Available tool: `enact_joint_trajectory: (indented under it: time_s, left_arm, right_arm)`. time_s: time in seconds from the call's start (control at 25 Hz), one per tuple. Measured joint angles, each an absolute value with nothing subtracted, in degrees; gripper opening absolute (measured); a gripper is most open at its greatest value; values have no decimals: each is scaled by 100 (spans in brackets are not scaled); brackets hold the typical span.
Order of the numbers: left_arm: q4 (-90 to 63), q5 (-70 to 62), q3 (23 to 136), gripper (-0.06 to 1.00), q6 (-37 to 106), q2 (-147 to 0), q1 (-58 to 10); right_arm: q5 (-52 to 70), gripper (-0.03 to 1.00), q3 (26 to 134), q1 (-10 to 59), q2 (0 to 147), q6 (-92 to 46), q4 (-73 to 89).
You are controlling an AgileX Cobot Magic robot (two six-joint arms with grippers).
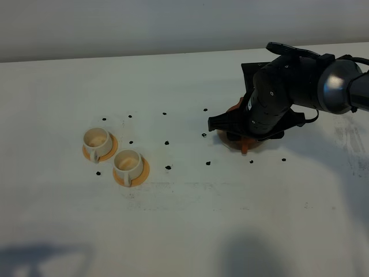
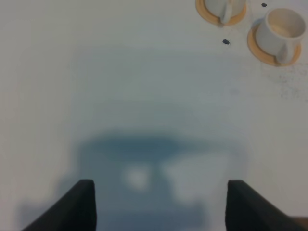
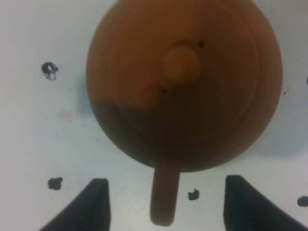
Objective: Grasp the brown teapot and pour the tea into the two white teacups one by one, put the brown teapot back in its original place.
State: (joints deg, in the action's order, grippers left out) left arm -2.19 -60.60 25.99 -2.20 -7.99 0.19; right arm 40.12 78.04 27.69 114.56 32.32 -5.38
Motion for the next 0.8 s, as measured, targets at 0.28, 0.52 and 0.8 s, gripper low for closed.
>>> enact_joint_trajectory:
  time_s: [0.28, 0.52, 0.8]
  left_arm:
    - [-219, -6060, 2599, 57, -220, -799, 19]
    - [-219, -6060, 2599, 57, -220, -799, 19]
    - [-219, -6060, 2599, 57, -220, -799, 19]
  right_arm:
    - [4007, 52, 7804, 2769, 11456, 3232, -538]
    - [4001, 52, 7804, 2825, 11456, 3232, -538]
    - [4001, 52, 7804, 2825, 11456, 3232, -538]
